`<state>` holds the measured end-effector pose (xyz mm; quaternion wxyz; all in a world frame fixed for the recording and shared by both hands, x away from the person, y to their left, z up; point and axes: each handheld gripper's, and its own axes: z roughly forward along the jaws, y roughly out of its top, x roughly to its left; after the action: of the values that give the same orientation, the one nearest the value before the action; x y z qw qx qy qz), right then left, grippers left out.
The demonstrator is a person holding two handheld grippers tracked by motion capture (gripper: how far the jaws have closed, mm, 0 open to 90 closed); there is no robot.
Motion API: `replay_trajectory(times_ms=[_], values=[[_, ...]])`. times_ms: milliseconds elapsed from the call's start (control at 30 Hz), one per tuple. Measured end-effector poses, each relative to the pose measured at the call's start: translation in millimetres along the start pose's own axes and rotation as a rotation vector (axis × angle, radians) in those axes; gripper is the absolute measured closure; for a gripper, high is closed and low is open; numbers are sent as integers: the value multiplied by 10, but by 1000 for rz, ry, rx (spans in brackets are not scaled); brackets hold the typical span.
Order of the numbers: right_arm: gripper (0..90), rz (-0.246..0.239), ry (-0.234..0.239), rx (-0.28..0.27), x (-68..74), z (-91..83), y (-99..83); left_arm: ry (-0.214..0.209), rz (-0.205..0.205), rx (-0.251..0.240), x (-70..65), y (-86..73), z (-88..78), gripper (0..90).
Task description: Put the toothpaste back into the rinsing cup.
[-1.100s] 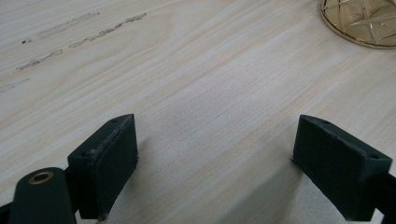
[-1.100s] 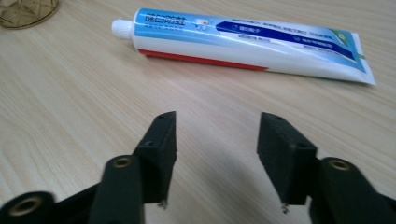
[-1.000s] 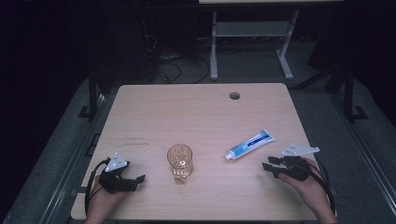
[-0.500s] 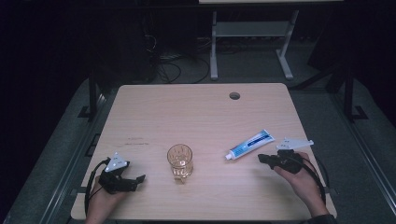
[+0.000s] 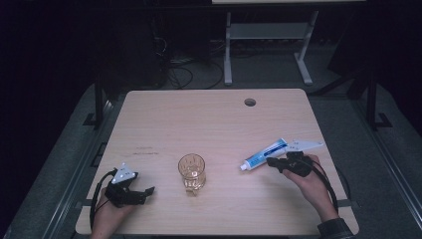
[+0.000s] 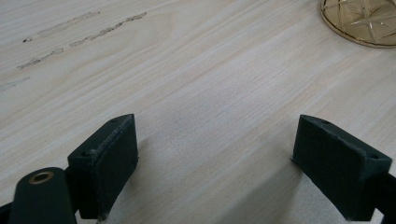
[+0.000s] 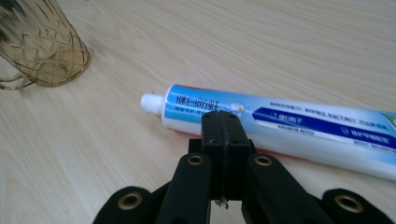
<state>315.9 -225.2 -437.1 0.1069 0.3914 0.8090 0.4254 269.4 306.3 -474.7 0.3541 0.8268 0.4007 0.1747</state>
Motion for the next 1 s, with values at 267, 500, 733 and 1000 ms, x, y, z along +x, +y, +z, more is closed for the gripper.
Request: replay_trajectory(times_ms=[267, 500, 733, 1000], values=[[899, -6, 7, 4, 32, 145, 103, 0, 0, 0, 0, 0, 0, 131], [899, -14, 11, -2, 50, 253, 201, 0, 0, 0, 0, 0, 0, 131], [899, -14, 18, 15, 69, 400, 260, 1, -1, 0, -1, 0, 0, 130], [899, -24, 28, 32, 114, 562, 349, 0, 0, 0, 0, 0, 0, 131]])
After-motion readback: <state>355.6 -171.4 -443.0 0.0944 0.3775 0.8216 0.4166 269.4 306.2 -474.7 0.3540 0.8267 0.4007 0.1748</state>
